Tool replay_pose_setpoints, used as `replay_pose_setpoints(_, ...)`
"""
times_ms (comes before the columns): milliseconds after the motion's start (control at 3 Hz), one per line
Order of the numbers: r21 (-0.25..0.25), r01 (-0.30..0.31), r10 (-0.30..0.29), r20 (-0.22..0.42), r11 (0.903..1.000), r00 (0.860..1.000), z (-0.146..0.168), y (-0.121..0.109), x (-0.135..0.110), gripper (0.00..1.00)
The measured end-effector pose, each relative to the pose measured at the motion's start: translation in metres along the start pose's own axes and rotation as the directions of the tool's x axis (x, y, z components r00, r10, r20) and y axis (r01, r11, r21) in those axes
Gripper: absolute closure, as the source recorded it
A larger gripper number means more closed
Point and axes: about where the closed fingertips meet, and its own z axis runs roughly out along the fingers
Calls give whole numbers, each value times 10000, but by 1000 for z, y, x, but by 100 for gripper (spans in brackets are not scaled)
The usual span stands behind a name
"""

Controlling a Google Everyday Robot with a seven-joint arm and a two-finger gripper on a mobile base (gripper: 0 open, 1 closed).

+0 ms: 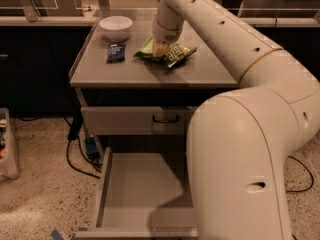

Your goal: Place green jalapeno chip bag into middle drawer

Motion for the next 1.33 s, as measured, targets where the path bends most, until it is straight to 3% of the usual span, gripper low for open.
replay_pose_setpoints(333,-4,2,-2,3,10000,10000,0,0,0,100)
replay_pose_setpoints(667,-5,8,-8,6,10000,10000,0,0,0,100)
replay_pose_setpoints(1000,306,311,-309,-72,9990,9995,-24,-4,-6,100)
replay_pose_setpoints(1333,1028,800,-756,-455,9915,9961,-73,-6,-14,100)
